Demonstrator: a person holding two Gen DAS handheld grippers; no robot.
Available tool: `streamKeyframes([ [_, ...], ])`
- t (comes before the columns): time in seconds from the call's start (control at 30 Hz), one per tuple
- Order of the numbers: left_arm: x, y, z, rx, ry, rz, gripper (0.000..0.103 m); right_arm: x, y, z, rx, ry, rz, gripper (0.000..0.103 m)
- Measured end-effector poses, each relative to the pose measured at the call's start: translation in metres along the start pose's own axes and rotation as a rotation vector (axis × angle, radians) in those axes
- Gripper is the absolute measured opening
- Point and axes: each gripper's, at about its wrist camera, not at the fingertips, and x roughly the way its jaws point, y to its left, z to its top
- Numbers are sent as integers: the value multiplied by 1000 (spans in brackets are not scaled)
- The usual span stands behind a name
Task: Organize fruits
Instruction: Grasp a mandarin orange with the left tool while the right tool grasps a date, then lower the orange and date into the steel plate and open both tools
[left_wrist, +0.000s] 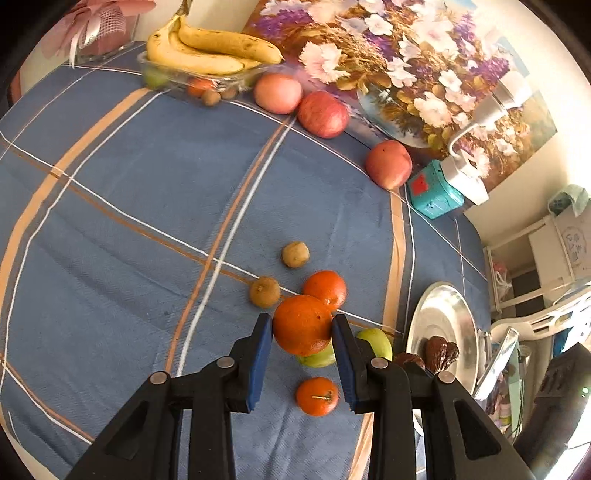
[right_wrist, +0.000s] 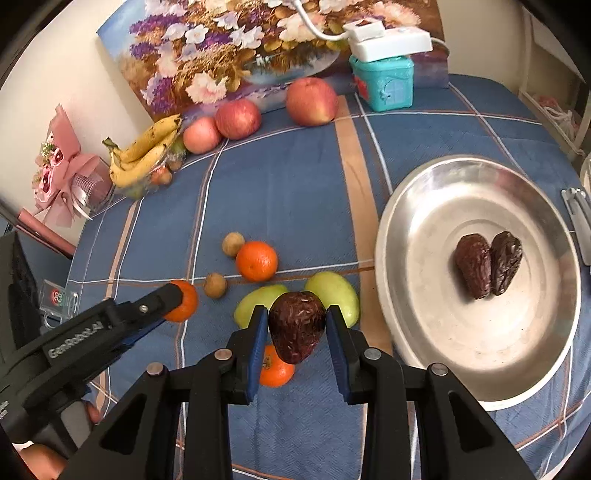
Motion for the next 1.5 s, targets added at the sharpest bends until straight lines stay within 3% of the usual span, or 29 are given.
streamKeyframes([
  [0.4,10,-46,-17,90,35,-33,35,-5,-46,6,121,-5,-52,34],
  [0.83,34,-138,-66,369,117,-71,35,-29,-142,4,325,-42,-177,34],
  [1.13,56,-183,-99,537,143,-75,37,-41,-171,0,374,-64,-219,34],
  [1.27,50,-183,-96,533,112,-84,49,-43,-178,-2,391,-59,-222,34],
  [1.5,53,-169,-86,470,110,-58,52,-44,-177,-1,396,-54,-230,34],
])
